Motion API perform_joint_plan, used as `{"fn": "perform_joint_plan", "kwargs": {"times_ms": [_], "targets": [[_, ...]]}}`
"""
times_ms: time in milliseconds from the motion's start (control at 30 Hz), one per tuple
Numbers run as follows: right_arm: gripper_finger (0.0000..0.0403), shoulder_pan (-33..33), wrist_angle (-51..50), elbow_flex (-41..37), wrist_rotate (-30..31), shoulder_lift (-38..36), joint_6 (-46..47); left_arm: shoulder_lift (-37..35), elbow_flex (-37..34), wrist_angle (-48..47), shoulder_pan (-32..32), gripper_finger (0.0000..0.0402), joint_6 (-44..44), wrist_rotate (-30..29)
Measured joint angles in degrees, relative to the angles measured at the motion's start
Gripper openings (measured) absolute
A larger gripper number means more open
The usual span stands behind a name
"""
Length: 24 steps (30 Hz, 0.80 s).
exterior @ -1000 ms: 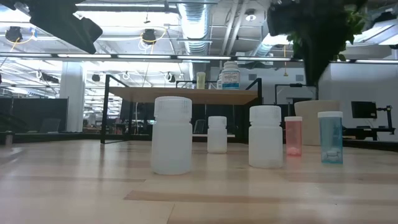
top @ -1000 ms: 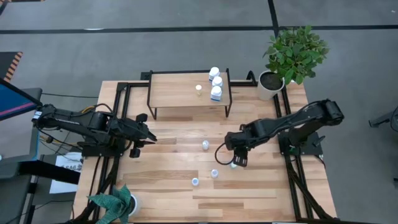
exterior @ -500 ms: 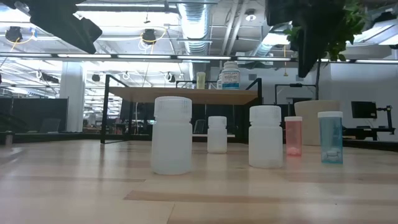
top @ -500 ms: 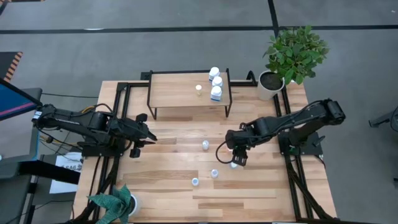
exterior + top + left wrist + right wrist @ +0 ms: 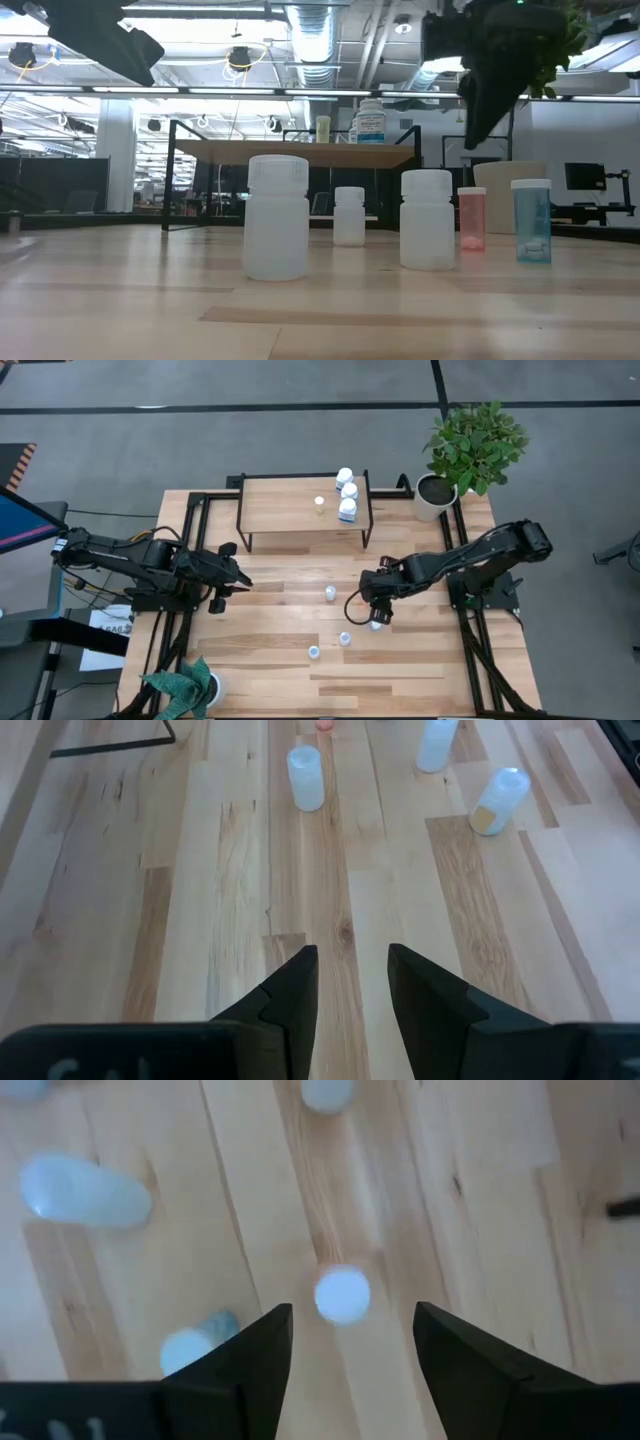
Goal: Pick and place medicine bottles onto shelf by color
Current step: Put the pink pill bottle on the shelf
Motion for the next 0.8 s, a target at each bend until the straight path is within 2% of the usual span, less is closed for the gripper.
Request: {"fn": "perform_joint_plan", "kwargs": {"times_ms": [500, 800], "targets": [[0.0226, -0.5, 1.4, -0.1, -0.3, 9.6, -1.4, 0.0, 0.0, 0.0, 0.0, 0.0109, 0.1, 0.0], [0.0225, -0.9, 2.7, -0.3, -0.2, 11.8, -1.9, 0.0, 0.0, 0.0, 0.0, 0.0109, 0.1, 0.0]]}}
